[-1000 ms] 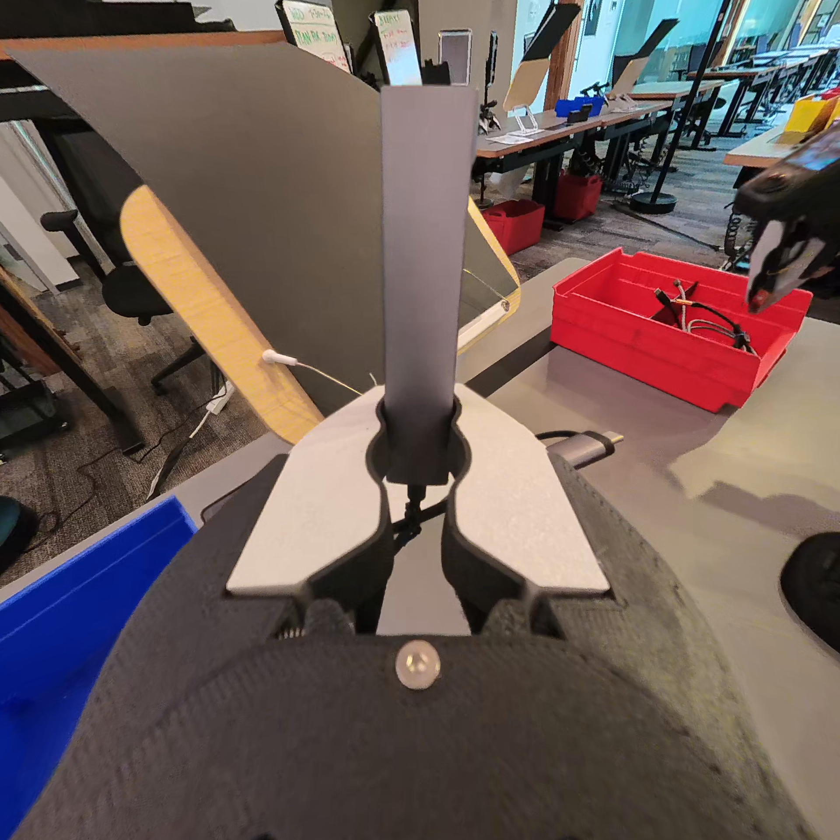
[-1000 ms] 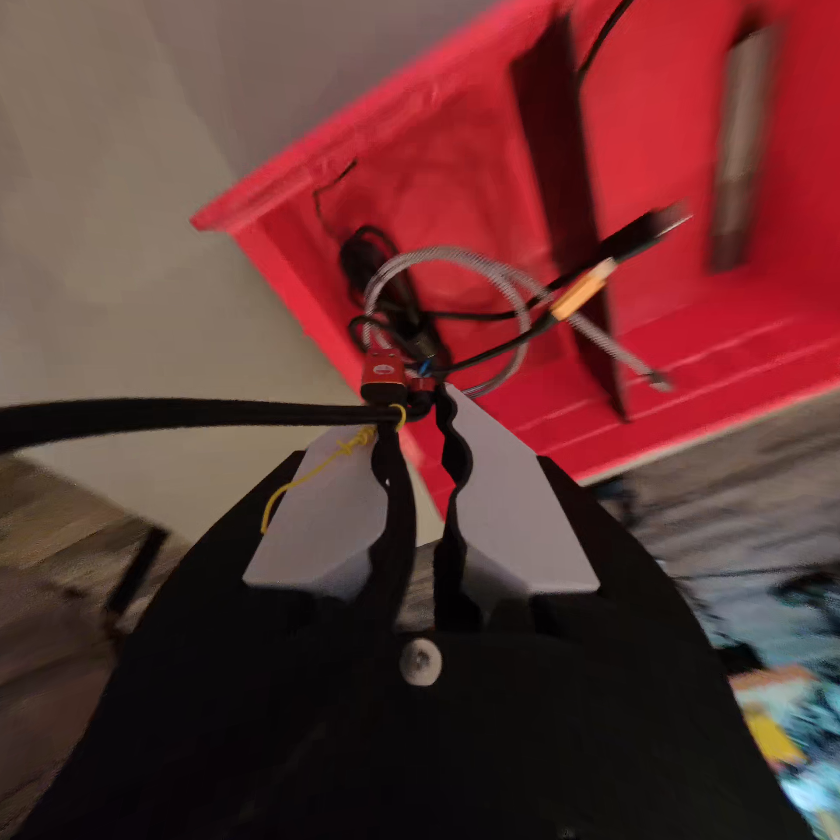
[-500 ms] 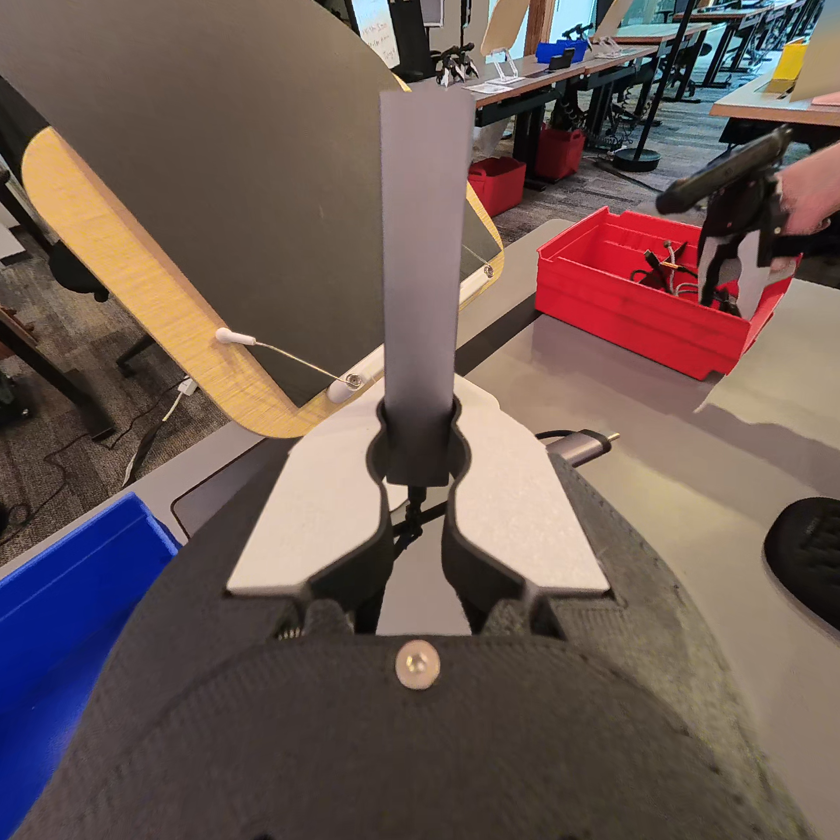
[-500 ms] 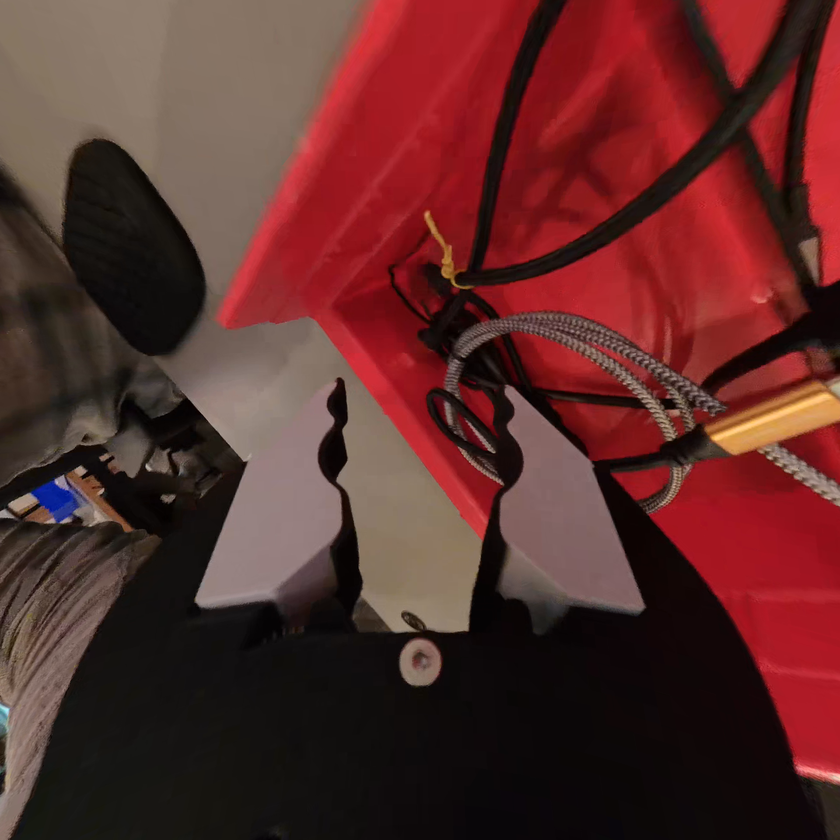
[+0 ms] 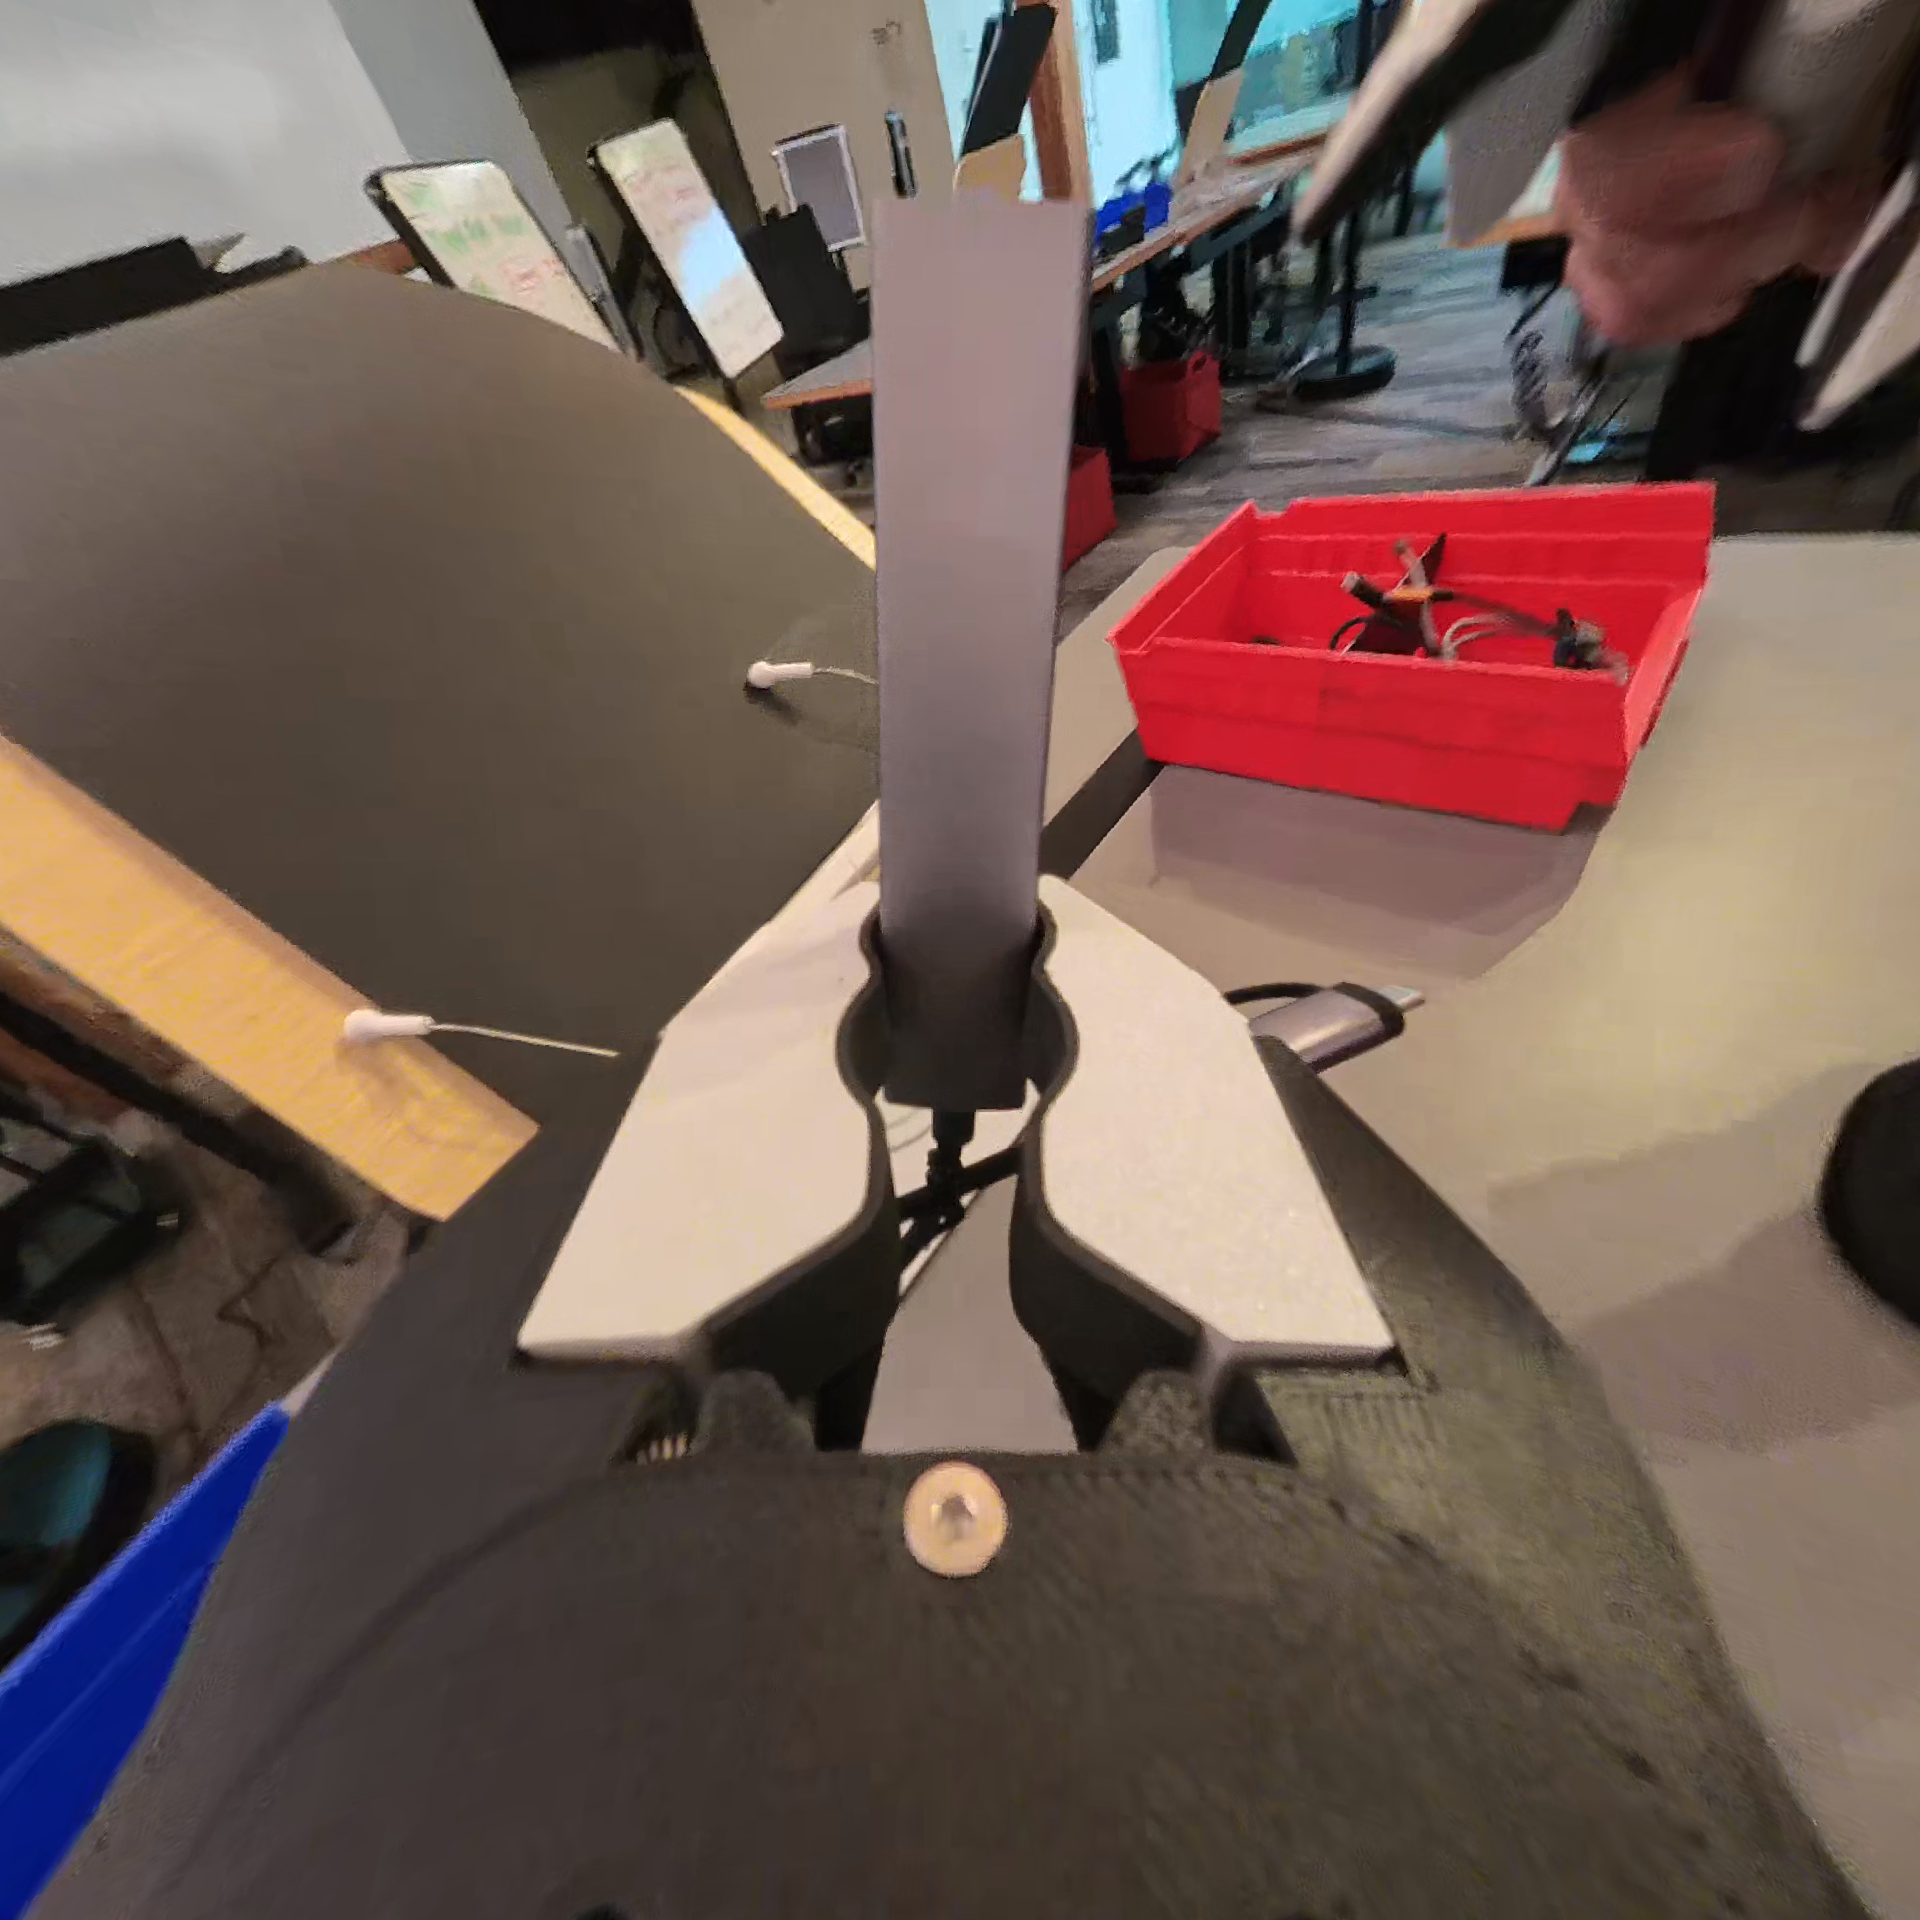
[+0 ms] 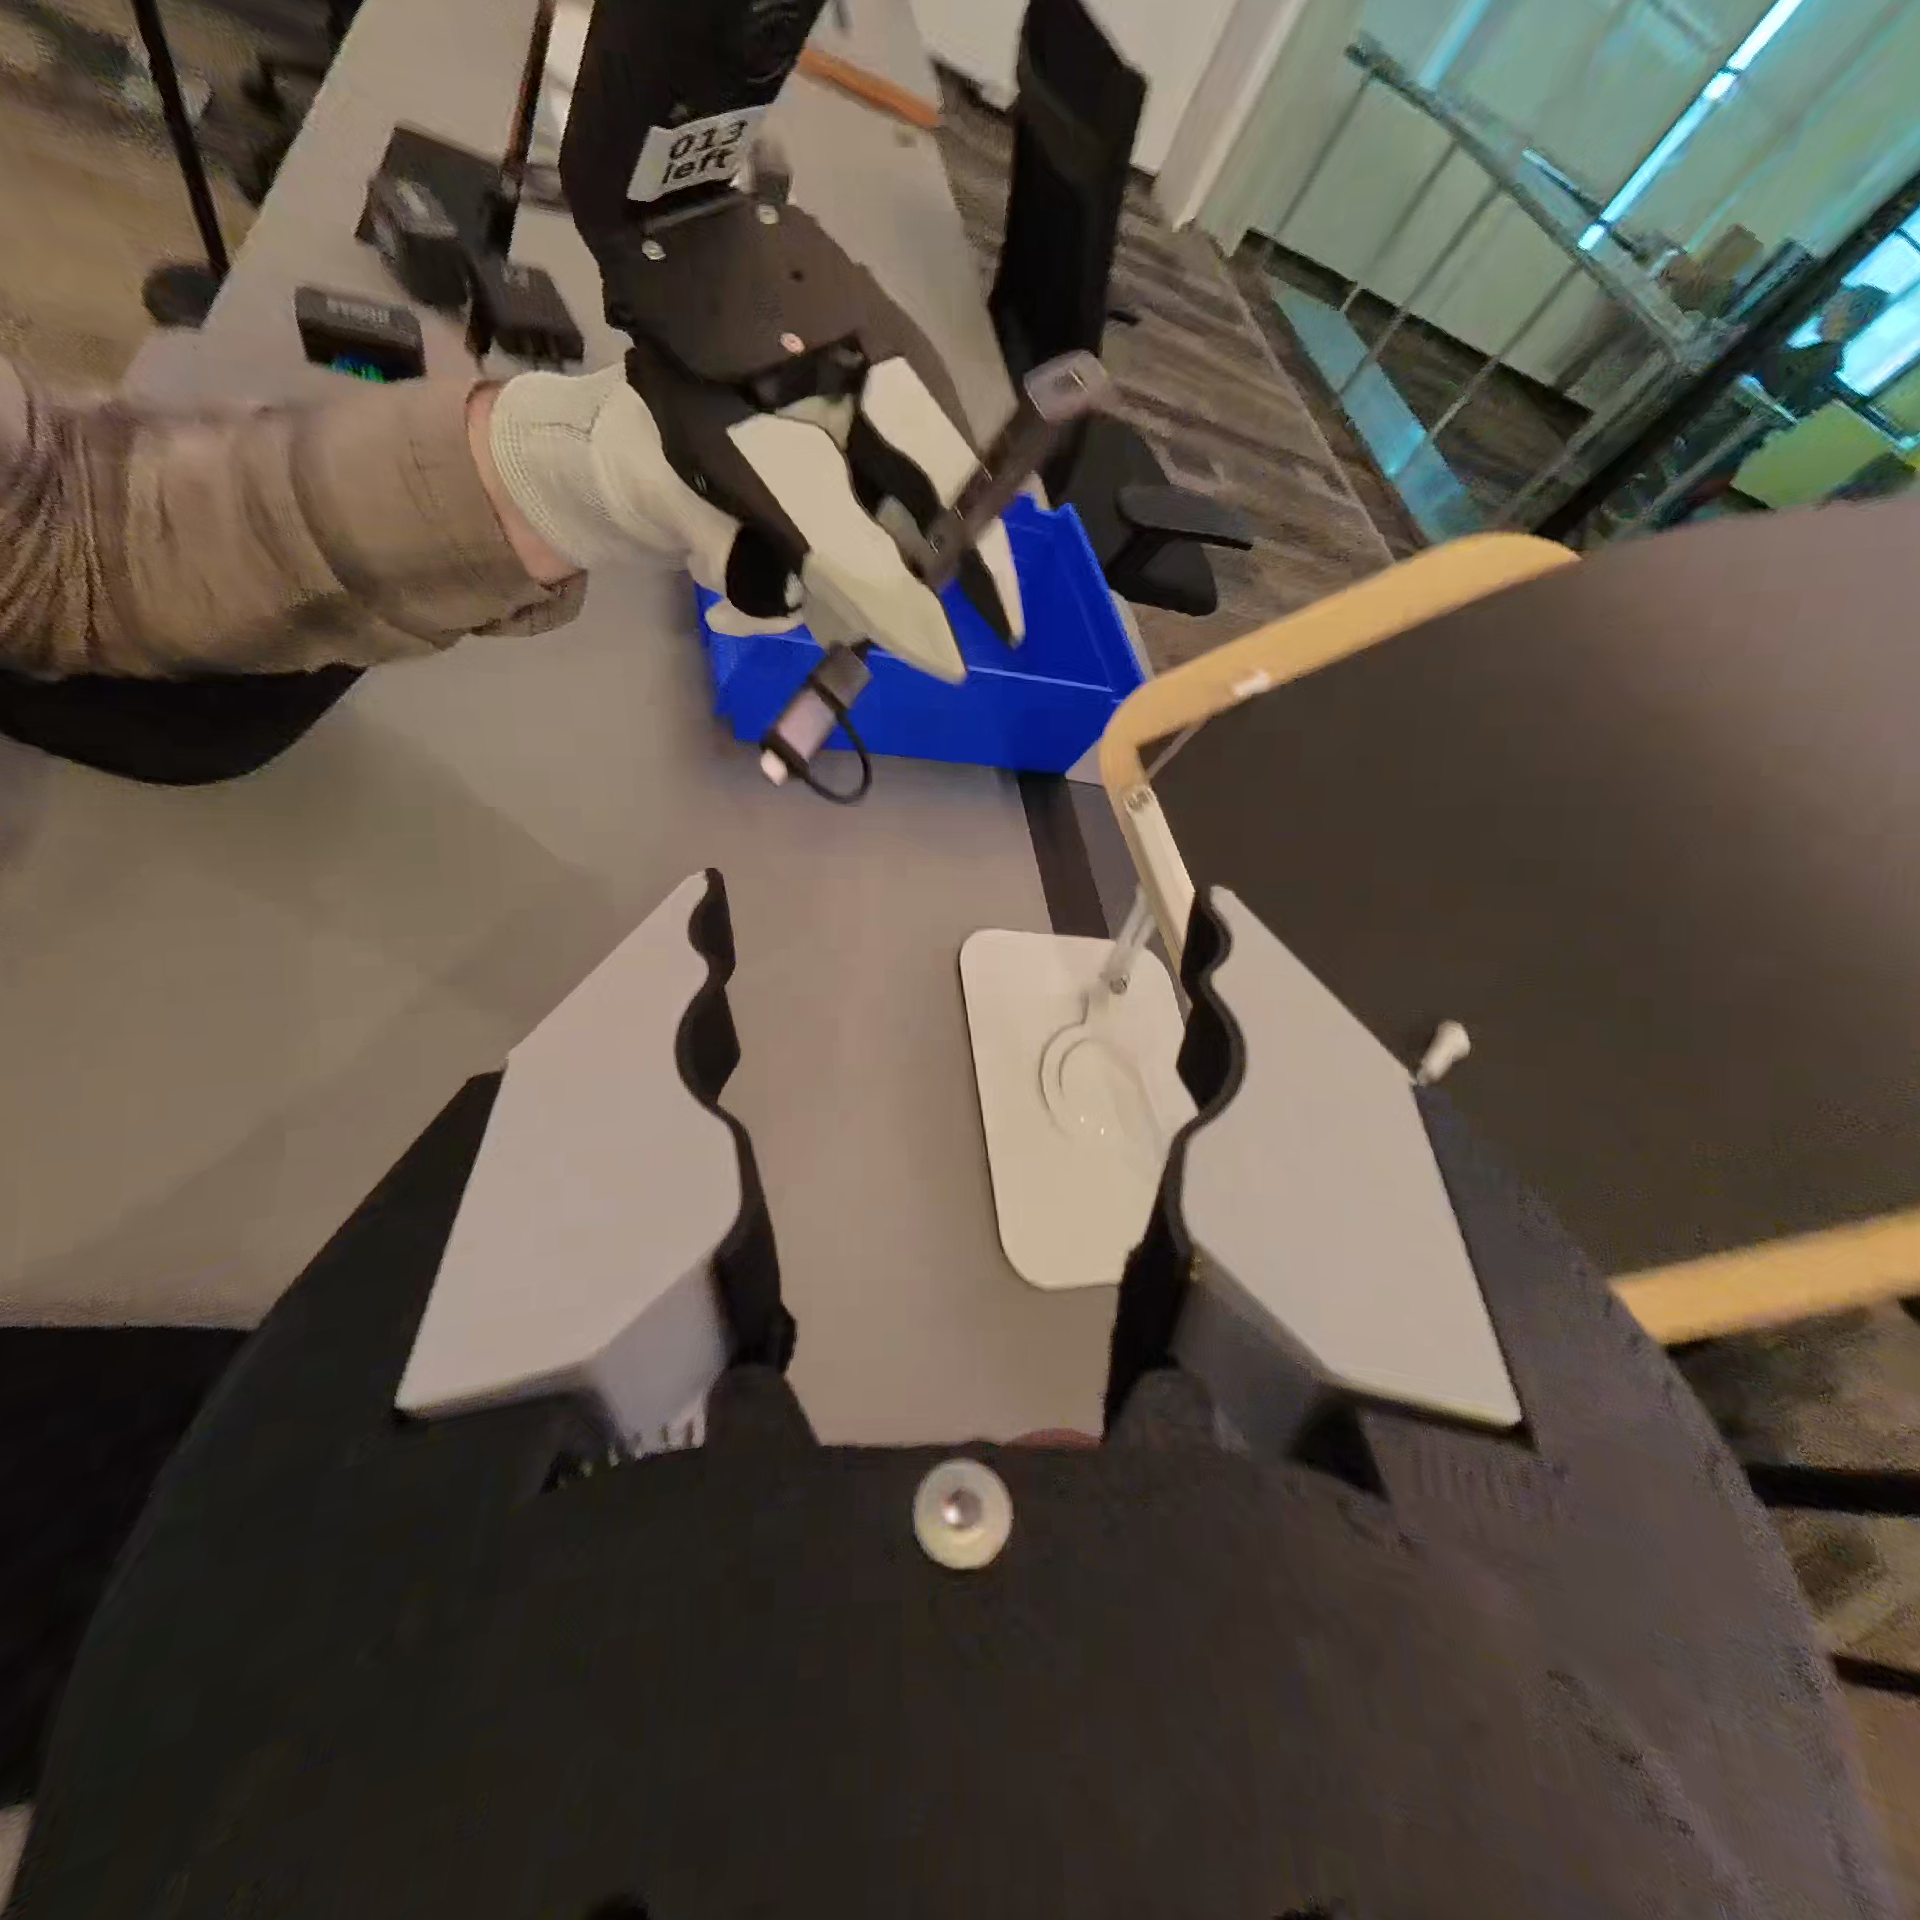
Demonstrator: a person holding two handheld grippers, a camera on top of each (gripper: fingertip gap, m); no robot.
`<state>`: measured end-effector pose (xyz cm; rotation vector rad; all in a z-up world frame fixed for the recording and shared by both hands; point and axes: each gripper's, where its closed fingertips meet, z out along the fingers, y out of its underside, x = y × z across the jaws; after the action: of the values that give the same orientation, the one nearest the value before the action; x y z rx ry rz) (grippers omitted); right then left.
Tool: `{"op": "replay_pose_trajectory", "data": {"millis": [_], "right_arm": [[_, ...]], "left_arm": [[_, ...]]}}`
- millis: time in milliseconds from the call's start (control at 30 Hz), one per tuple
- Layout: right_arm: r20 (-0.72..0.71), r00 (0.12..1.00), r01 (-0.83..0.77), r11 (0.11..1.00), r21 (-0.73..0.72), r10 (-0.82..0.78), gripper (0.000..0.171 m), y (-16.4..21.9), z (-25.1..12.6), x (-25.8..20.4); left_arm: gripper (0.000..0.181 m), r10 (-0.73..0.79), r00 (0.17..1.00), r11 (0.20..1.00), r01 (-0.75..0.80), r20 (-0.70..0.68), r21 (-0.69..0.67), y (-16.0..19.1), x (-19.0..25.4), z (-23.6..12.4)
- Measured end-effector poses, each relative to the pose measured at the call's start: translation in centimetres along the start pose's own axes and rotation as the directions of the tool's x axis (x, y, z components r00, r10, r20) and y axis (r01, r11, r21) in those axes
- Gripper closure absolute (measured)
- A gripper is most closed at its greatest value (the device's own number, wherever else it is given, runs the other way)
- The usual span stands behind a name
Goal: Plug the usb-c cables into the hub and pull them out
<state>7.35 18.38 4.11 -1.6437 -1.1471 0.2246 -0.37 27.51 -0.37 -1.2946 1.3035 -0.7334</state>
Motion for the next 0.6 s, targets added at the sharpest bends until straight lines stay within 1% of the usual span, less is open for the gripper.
{"op": "replay_pose_trajectory", "data": {"millis": [33,100,167,233,333,367,400,500,533,600], "right_arm": [[0.021,0.999,0.039,0.999,-0.021,-0.039,0.085,-0.6,1.6,-0.5],[0.067,0.991,0.114,0.993,-0.031,-0.112,0.093,-1.7,4.2,-1.3],[0.128,0.972,0.205,0.978,-0.034,-0.199,0.098,-2.4,6.1,-2.3],[0.147,0.946,0.302,0.951,-0.066,-0.29,0.104,-2.2,7.5,-2.5],[0.224,0.92,0.352,0.93,-0.107,-0.322,0.12,-1.4,8.7,-3.4],[0.231,0.913,0.372,0.92,-0.122,-0.338,0.129,-1.1,9.0,-3.5],[0.222,0.907,0.389,0.913,-0.123,-0.357,0.135,-1.1,9.1,-3.5],[0.2,0.894,0.431,0.892,-0.138,-0.401,0.139,-0.9,9.1,-3.5],[0.196,0.889,0.44,0.889,-0.125,-0.413,0.137,-1.0,9.1,-3.7],[0.19,0.892,0.438,0.889,-0.131,-0.411,0.127,-1.0,9.1,-3.7]], "left_arm": [[0.16,0.039,0.999,0.999,-0.038,0.019,-0.033,0.3,0.1,0.2],[0.16,0.144,0.989,0.987,-0.142,0.015,-0.08,0.8,0.9,0.4],[0.16,0.233,0.972,0.967,-0.235,-0.032,-0.1,1.1,2.2,0.4],[0.16,0.301,0.952,0.944,-0.305,-0.052,-0.122,1.3,3.0,0.3],[0.16,0.353,0.932,0.924,-0.362,-0.087,-0.124,1.3,4.0,0.1],[0.16,0.352,0.93,0.924,-0.363,-0.102,-0.121,1.3,4.3,0.1],[0.16,0.352,0.929,0.923,-0.365,-0.112,-0.122,1.3,4.5,0.1],[0.16,0.357,0.925,0.917,-0.373,-0.129,-0.141,1.7,4.7,0.1],[0.16,0.359,0.924,0.915,-0.376,-0.132,-0.147,1.9,4.8,0.2],[0.16,0.361,0.92,0.91,-0.383,-0.15,-0.158,2.2,5.1,0.3]]}}
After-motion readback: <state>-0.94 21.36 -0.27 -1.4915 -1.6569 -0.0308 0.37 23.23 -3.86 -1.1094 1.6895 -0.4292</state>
